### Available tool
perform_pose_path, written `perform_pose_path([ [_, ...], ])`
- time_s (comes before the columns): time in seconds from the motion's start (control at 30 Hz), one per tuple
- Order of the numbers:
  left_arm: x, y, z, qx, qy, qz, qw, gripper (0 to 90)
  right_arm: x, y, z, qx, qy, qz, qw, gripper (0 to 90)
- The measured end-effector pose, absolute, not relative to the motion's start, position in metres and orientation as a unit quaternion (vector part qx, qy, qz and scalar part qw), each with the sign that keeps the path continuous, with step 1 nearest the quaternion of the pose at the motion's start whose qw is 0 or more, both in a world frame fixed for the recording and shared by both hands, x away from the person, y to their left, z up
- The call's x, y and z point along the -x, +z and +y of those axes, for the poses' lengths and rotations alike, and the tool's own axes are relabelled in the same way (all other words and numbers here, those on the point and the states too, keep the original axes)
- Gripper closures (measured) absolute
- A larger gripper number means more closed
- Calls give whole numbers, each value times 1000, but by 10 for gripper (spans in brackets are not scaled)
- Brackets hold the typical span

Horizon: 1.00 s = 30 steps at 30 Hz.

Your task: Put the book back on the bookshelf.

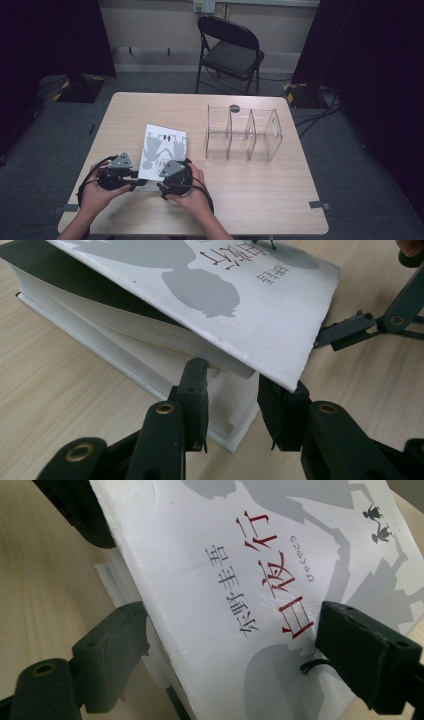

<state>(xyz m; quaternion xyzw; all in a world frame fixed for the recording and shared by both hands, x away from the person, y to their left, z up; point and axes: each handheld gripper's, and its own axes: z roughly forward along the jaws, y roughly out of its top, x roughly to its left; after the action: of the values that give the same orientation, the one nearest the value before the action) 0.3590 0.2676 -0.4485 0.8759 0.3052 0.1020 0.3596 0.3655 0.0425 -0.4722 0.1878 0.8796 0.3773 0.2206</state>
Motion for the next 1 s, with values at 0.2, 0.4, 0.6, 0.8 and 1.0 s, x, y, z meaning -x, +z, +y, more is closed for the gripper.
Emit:
perform_pose_path([
  [0.2,-359,-448,267,-875,102,304,362,652,-366,-474,45,-190,373,877,235,118],
  [0.4,-359,-448,267,-876,101,304,361,654,-367,-478,48,-191,373,871,256,119],
  [0.6,-359,-449,267,-875,100,306,362,656,-367,-480,48,-183,369,870,270,139],
  [0.8,-359,-450,266,-869,100,310,372,668,-365,-478,44,-166,371,871,275,234],
  [1.0,-366,-458,266,-865,132,292,387,451,-364,-473,38,-144,371,873,281,360],
])
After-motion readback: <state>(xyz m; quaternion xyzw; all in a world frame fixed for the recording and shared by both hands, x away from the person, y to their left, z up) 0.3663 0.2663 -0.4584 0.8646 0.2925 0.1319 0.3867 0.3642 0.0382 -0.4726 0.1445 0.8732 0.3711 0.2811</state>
